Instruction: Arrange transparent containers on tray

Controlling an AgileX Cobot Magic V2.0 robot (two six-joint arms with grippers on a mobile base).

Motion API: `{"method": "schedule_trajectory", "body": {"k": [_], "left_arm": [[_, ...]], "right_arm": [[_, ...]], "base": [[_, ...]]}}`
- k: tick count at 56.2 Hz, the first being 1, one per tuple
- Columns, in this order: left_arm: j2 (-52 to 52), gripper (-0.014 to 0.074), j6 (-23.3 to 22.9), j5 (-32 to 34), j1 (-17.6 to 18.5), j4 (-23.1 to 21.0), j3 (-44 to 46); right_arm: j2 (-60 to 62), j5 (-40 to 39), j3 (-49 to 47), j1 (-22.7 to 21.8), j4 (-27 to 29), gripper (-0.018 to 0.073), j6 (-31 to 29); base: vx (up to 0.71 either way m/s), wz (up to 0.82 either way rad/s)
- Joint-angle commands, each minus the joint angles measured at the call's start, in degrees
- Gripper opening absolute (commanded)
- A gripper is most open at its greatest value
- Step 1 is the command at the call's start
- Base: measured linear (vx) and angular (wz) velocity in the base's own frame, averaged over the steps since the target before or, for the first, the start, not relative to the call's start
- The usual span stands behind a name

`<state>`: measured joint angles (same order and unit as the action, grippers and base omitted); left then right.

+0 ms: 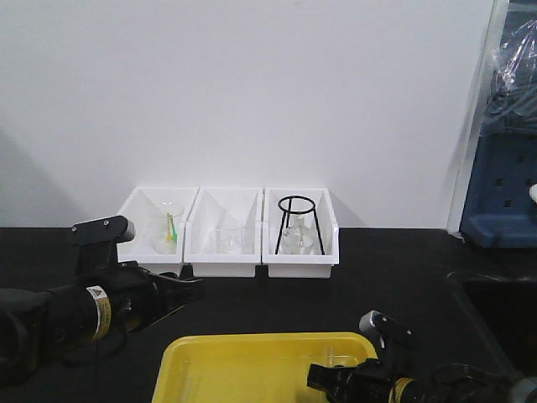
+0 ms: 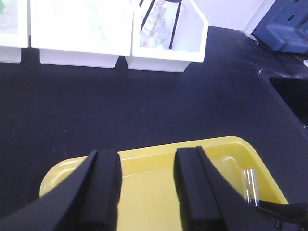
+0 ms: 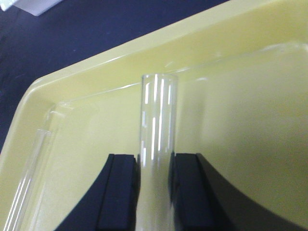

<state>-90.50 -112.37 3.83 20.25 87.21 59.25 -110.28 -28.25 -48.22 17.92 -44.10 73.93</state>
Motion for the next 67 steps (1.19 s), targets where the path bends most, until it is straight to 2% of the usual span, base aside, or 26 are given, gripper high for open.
{"method": "schedule_trajectory", "body": {"k": [1,9,16,21,27,33,37,41,43,48,53,59,67], "left_arm": [[2.81,0.0398,0.16,-0.40,0.27,-0.22,1.71],[2.80,0.0398,0.16,-0.16,0.27,-0.22,1.71],[2.80,0.0398,0.16,-0.08,0.27,-0.22,1.71],[2.80,0.0398,0.16,-0.02,0.27,-0.22,1.71],[2.80,0.0398,0.16,0.06,0.27,-0.22,1.71],[3.21,0.0393,0.16,1.48,0.27,-0.15,1.71],[4.03,0.0367,0.16,3.26,0.27,-0.08,1.71],[5.07,0.0308,0.16,5.05,0.27,1.48,1.71],[5.92,0.0257,0.16,6.10,0.27,2.96,1.71],[8.23,0.0121,0.16,10.02,0.27,9.03,1.58],[11.00,-0.0010,0.37,15.56,0.27,17.91,1.51],[15.15,-0.0007,2.37,19.12,0.27,17.80,-0.36],[20.87,-0.0003,2.67,19.59,0.27,17.80,-6.89]], "right_arm": [[2.01,-4.09,-1.29,-0.11,0.93,0.0234,-0.51],[2.01,-4.09,-1.29,-0.11,2.45,0.0417,-0.91],[2.01,-4.55,-1.29,-0.11,2.95,0.0540,-1.41],[2.01,-6.36,-1.29,-0.11,2.90,0.0583,-2.46],[2.12,-11.35,-1.29,-0.11,2.90,0.0587,-2.46],[3.29,-15.46,-1.29,-0.11,2.76,0.0537,-2.57],[5.17,-15.87,-1.29,-0.11,2.09,0.0454,-2.96],[7.78,-15.76,-1.29,-0.11,0.60,0.0322,-4.41],[9.79,-15.64,-1.29,-0.11,-0.94,0.0225,-5.53],[15.35,-13.61,-1.29,-0.11,-6.31,-0.0001,-7.61],[21.93,-8.06,-1.29,-0.11,-12.71,-0.0014,-8.20],[31.12,0.84,-1.29,-0.11,-24.68,-0.0013,-6.08],[41.84,6.37,0.41,-0.11,-40.43,-0.0013,5.28]], "base": [[0.00,0.00],[0.00,0.00],[0.00,0.00],[0.00,0.00],[0.00,0.00],[0.00,0.00],[0.00,0.00],[0.00,0.00],[0.00,0.00],[0.00,0.00],[0.00,0.00],[0.00,0.00],[0.00,0.00]]}}
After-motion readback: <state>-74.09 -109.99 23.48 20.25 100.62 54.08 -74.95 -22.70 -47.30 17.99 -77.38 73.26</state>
